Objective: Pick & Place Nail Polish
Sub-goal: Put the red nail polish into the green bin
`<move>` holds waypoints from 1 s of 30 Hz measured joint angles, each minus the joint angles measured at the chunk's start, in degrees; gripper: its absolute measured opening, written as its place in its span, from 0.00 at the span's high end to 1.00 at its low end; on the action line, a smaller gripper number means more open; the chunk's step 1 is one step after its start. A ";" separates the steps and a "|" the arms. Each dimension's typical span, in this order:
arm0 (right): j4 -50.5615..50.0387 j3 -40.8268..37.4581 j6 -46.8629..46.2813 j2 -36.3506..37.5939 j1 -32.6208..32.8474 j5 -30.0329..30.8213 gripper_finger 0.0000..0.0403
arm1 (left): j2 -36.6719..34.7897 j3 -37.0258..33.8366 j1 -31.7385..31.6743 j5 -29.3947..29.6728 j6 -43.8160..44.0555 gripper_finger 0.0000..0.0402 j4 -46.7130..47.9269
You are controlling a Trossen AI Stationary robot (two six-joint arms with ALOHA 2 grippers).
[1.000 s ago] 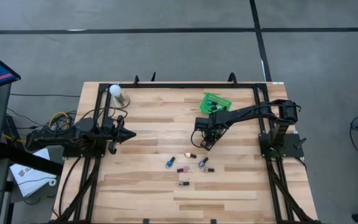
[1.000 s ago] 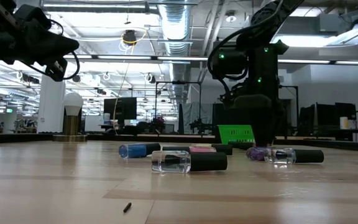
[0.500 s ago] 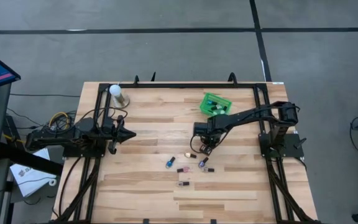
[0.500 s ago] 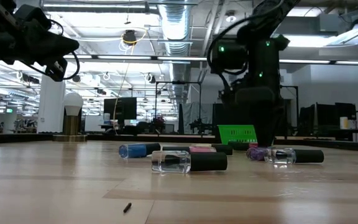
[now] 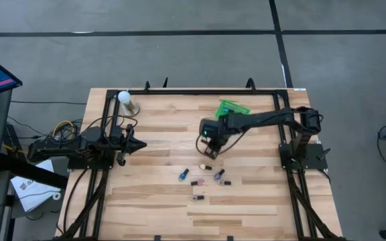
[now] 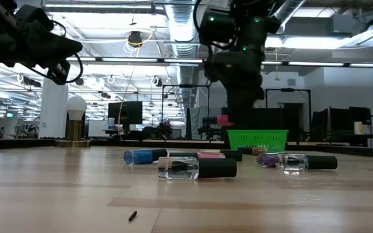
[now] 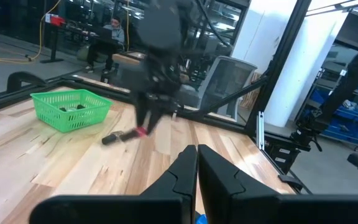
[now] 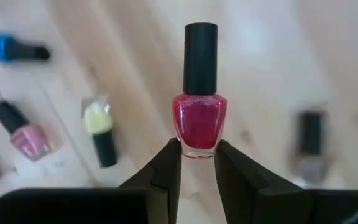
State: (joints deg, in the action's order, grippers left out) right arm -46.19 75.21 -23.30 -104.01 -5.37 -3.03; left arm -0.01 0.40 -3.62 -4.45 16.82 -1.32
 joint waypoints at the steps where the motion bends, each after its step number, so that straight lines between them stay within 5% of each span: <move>1: -0.50 0.72 0.87 0.30 -1.04 0.00 0.81 | 0.00 0.00 0.00 0.00 0.00 0.98 0.00; 19: -16.85 4.19 10.89 9.78 -25.02 3.49 0.81 | 0.00 -0.04 0.02 0.11 0.00 0.98 -0.02; 30: -18.36 4.19 19.93 2.31 -26.10 3.22 0.82 | 0.00 -0.04 0.00 0.13 0.00 0.98 -0.02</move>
State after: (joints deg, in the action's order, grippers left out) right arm -64.55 79.40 -3.37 -101.70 -31.47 0.19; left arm -0.01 0.36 -3.62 -4.32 16.82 -1.34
